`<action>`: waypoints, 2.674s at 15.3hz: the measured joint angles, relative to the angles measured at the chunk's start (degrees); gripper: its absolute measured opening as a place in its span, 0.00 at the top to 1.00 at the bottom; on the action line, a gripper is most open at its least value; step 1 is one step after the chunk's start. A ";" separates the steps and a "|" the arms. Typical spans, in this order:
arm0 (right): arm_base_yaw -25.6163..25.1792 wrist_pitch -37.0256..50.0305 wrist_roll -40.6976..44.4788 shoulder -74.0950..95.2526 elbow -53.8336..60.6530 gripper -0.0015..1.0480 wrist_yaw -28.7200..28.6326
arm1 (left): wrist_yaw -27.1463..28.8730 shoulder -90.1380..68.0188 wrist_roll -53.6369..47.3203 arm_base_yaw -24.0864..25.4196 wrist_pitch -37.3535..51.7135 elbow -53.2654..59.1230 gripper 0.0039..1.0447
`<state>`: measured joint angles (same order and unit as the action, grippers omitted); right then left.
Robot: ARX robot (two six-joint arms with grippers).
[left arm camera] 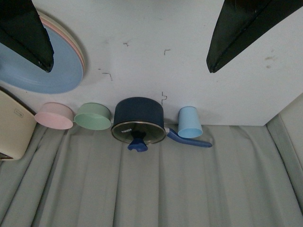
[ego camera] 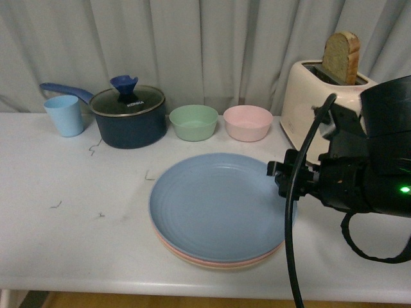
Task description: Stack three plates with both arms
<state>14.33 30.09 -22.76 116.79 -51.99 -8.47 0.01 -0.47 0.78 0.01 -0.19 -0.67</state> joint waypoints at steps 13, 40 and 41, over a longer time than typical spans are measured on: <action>-9.55 41.55 22.38 -36.20 43.60 0.98 13.62 | 0.00 0.00 0.00 0.02 0.00 0.00 0.06; -14.64 -17.70 22.38 -104.59 51.34 0.98 8.68 | 0.00 0.00 0.02 0.02 0.00 0.00 0.06; -14.64 -18.71 22.38 -105.50 51.34 0.98 8.68 | 0.00 0.00 0.02 0.02 0.00 0.00 0.06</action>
<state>-0.32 11.38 -0.38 11.29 -0.64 0.21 0.01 -0.47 0.80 0.03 -0.19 -0.67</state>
